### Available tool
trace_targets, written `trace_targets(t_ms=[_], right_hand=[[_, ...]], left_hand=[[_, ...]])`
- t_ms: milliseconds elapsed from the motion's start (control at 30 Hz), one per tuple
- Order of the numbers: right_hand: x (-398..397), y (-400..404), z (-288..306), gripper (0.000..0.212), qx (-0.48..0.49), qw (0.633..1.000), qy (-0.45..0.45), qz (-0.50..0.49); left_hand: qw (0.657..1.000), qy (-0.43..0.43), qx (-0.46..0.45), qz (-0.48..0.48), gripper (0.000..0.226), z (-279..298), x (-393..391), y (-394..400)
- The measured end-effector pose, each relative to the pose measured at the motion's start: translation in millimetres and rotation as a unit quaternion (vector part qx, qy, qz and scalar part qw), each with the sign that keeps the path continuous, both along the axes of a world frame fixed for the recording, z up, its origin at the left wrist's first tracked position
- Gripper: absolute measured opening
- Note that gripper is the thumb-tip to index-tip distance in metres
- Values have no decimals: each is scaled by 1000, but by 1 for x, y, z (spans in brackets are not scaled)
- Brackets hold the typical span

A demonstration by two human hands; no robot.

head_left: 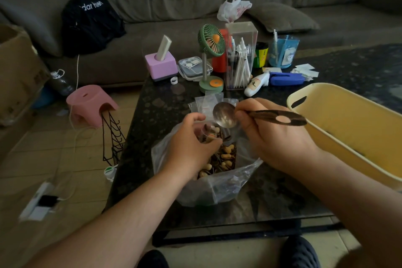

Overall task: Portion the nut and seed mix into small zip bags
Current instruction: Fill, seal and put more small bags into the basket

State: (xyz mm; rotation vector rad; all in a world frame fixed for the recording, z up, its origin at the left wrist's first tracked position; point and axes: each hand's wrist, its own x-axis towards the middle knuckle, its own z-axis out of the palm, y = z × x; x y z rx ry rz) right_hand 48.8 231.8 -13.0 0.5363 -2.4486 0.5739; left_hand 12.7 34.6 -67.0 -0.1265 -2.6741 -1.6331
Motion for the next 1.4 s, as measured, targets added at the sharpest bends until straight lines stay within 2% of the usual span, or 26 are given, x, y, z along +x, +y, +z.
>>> trace_targets(t_ms=[67,133,200,267,333,433,533,633,733,800,833,933,1000,1067,1100,1200,1267,1333,1400], right_hand=[[-3,6,-7,26,7,999,-44,23],[-6,13,-17,25,68,989,-121,46],[-8,16,-30,44,166,966,-192,59],[-5,14,-37,52,234,940,-241,55],[-3,12,-40,52,272,928,-250,38],[-1,12,-35,51,306,913,-270,-21],[1,13,-30,61,345,889,-300,-32],[1,12,-29,66,328,887,-323,-27],[-4,8,-31,53,237,924,-297,-24],[-10,2,-29,42,74,950,-303,-24],[-13,-3,-27,43,-11,944,-329,-21],[-19,-19,-23,46,-172,901,-398,-6],[-23,-25,-26,28,-242,883,-403,-12],[-25,-28,-26,10,-324,854,-408,-9],[-27,-27,-25,7,-355,839,-413,-3],[-29,-25,-20,9,-387,831,-399,1],[-31,-25,-19,11,-423,819,-388,-5],[-32,-25,-16,12,-464,789,-404,-1],[-31,-26,-12,15,-500,749,-436,19]], left_hand=[[999,34,-9,-16,51,4,-1,-8],[995,76,-42,-50,44,11,-2,-19],[991,87,-55,-86,42,17,-4,-31],[990,70,-58,-109,30,19,-6,-38],[988,49,-85,-123,19,19,-8,-41],[986,31,-84,-144,21,22,-10,-42],[983,33,-69,-169,23,30,-8,-42],[975,50,-155,-154,22,30,-10,-42],[978,52,-174,-105,18,25,-12,-41],[982,46,-158,-95,19,23,-12,-39],[984,43,-145,-94,20,22,-12,-38],[993,16,-69,-91,21,21,-10,-33],[997,-20,31,-72,21,21,-6,-28],[986,-71,145,-48,19,24,-1,-21],[978,-92,181,-45,23,24,1,-19],[960,-155,217,-86,47,20,7,-19],[955,-187,202,-110,48,16,7,-19],[955,-192,195,-117,43,14,8,-18],[945,-201,231,-117,44,13,8,-17]])
